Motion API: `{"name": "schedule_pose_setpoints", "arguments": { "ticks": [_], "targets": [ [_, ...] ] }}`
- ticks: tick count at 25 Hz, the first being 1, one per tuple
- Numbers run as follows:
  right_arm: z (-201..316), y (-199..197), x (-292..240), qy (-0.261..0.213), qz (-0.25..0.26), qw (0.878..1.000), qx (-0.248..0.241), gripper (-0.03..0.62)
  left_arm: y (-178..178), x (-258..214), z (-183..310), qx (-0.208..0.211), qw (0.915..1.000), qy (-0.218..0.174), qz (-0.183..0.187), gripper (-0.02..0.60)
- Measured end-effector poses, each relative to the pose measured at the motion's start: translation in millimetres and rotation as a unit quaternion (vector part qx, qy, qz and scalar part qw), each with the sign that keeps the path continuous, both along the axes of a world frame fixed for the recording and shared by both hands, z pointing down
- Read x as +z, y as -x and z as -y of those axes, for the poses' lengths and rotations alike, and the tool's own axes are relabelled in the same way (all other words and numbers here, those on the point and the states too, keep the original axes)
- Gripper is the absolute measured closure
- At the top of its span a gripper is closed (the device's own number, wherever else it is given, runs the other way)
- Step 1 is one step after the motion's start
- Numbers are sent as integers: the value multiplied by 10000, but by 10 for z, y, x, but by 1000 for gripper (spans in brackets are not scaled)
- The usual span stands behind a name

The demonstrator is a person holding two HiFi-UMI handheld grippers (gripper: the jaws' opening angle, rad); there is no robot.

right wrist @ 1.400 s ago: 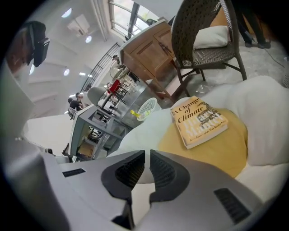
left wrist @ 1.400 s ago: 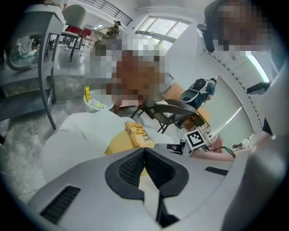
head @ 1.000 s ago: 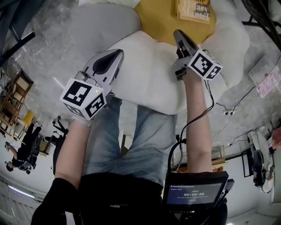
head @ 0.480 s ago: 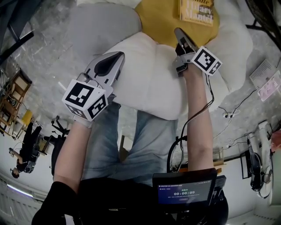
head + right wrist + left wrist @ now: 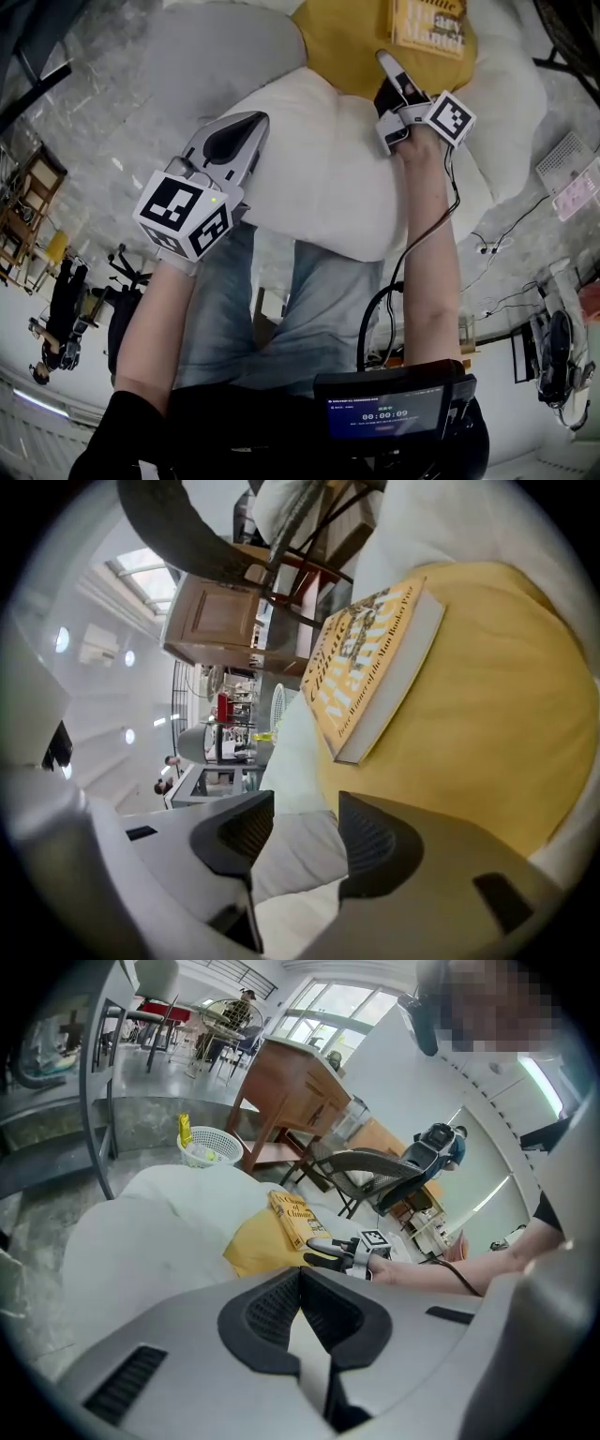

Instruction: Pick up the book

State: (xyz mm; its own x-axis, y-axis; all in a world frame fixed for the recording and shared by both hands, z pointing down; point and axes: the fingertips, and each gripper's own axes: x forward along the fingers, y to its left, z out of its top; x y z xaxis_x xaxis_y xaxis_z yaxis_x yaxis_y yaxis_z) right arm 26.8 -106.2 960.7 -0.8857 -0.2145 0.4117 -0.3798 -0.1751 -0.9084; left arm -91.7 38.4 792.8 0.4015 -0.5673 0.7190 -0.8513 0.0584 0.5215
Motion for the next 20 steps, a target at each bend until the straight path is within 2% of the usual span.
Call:
{"name": "schedule_pose_setpoints", "arguments": {
  "ticks": [8, 13, 20],
  "targets": [
    [119, -84, 330, 524, 261, 9966, 584, 354, -7, 111, 20, 19, 10000, 84, -26, 568],
    [162, -85, 365, 597, 484, 9937, 820, 337, 9, 143, -6, 8, 9999, 106, -42, 568],
    [211, -130, 409, 725, 555, 9886, 1197, 318, 14, 127, -73, 1, 9999, 143, -95, 568]
  ]
}}
